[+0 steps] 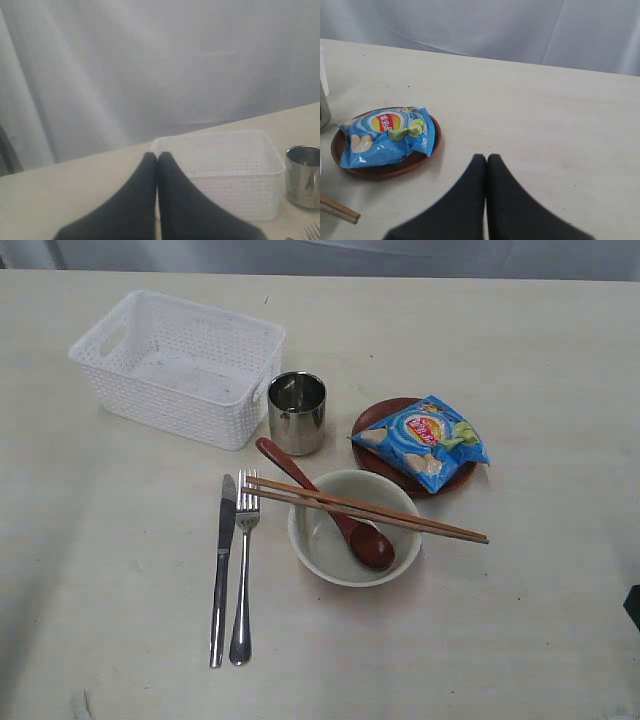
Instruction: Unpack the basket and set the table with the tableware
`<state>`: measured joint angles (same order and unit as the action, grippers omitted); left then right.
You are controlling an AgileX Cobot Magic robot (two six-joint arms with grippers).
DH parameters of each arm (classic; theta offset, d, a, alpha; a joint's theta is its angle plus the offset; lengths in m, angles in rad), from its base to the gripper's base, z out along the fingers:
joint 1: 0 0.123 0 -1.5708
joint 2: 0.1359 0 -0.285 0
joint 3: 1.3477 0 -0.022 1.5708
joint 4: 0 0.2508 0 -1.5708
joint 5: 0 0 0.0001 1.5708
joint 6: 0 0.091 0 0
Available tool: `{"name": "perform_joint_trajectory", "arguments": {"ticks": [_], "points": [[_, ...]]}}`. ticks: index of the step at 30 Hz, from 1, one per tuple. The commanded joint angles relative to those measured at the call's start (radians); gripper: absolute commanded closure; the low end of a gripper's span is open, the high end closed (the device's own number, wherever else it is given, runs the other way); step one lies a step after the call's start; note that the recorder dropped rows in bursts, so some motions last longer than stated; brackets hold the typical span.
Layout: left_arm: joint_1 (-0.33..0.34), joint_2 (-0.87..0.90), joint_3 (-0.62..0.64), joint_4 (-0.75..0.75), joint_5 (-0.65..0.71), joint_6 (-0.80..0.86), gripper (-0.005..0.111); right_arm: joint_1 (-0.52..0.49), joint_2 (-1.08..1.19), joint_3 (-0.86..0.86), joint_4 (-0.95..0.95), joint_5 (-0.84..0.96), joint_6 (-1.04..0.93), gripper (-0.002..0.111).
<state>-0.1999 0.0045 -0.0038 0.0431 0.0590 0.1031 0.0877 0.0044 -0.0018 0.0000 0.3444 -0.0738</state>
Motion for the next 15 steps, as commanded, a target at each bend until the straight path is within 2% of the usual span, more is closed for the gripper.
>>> {"name": "perform_joint_trajectory", "arguments": {"ticks": [1,15], "points": [[0.001,-0.005,0.004,0.004,0.057,-0.006,0.107,-0.005,-0.004,0.002,0.000,-0.002,-0.001,0.108],[0.001,-0.005,0.004,0.004,0.251,-0.006,0.107,-0.005,-0.004,0.002,0.000,-0.002,-0.001,0.108]]}}
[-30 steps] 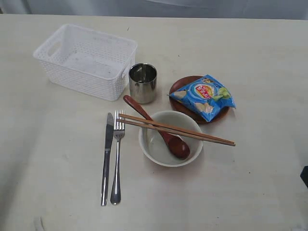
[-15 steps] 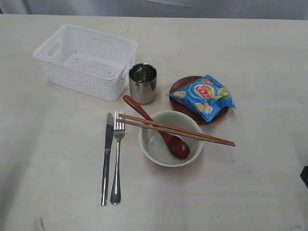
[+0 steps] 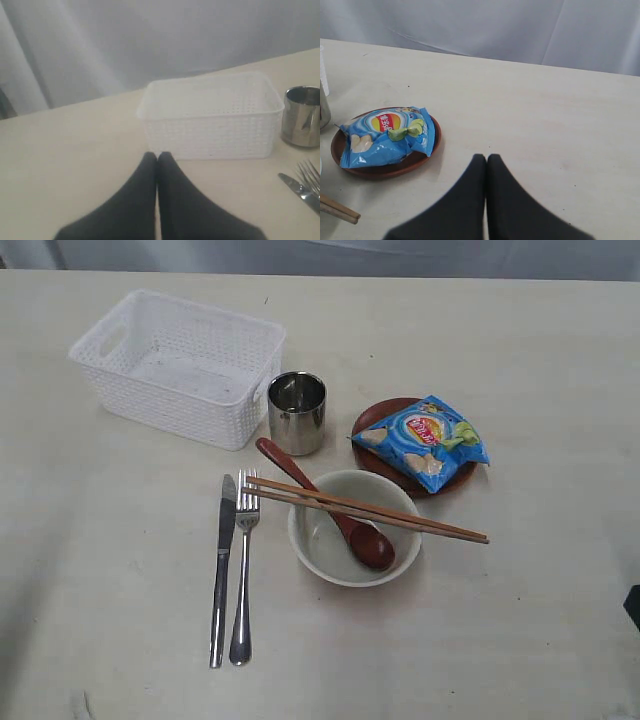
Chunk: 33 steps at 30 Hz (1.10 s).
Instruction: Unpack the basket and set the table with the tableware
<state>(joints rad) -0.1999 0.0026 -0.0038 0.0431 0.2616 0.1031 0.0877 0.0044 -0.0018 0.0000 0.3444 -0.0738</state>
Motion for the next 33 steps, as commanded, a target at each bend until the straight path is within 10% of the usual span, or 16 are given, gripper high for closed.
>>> {"name": "perform_joint_trajectory", "arguments": {"ticks": [1,33], "points": [[0.001,-0.003,0.004,0.004,0.061,-0.006,0.107,-0.005,-0.004,0.002,0.000,-0.002,-0.001,0.108],[0.004,-0.003,0.004,0.004,0.064,-0.006,0.107,-0.005,-0.004,0.002,0.000,-0.002,-0.001,0.108]]}}
